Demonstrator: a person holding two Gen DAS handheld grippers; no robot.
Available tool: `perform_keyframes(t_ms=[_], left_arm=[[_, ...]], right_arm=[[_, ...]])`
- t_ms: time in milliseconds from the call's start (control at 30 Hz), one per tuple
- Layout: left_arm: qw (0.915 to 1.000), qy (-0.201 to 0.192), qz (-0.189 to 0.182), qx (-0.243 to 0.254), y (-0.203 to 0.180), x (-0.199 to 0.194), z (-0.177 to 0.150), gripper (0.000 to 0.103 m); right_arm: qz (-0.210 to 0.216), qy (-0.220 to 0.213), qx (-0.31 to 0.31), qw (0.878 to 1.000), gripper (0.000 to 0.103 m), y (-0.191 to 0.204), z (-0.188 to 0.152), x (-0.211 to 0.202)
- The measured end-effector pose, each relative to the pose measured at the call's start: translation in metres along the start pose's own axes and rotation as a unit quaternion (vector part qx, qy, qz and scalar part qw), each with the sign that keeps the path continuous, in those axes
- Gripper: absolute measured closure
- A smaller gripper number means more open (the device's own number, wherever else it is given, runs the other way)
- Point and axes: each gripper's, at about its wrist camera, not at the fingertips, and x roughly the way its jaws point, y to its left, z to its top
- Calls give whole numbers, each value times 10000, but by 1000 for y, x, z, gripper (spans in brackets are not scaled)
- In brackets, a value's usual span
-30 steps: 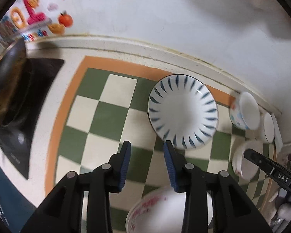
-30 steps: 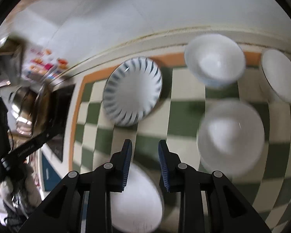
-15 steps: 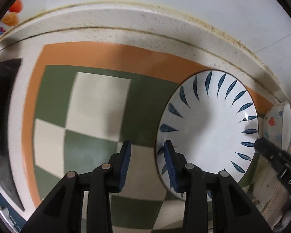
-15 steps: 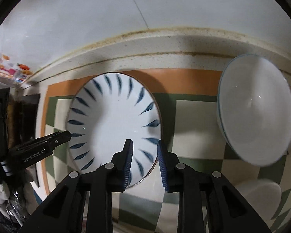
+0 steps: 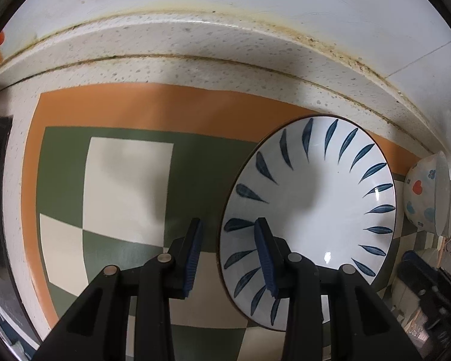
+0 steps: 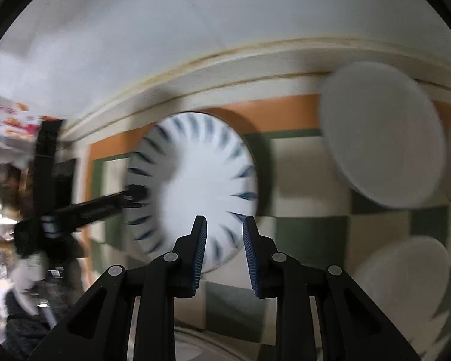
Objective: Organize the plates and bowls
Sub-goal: 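Grasp the rim of the blue-striped plate with both grippers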
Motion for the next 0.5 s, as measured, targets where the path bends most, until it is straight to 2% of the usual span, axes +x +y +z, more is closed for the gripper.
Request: perform_keyframes(t_ms=[133, 200, 300, 433, 500], left_arm=[[9997, -46, 79, 210, -9, 0, 5, 69], [9995, -73, 82, 310, -13, 0, 8, 70], [9992, -81, 76, 378, -19, -1, 12, 71], [9984, -138, 119, 527, -28, -2, 13, 73], [9982, -162, 125, 557, -31, -3, 14, 73]], right_arm=[[-78, 137, -13, 9999, 76, 6, -1, 17], [-170, -18, 5, 9999, 78, 9, 1, 19], [-149, 92, 135, 9998, 84, 10, 3, 26], [129, -31, 304, 9995, 84, 10, -8, 12], [287, -115, 602, 9977, 84, 1, -15, 9]])
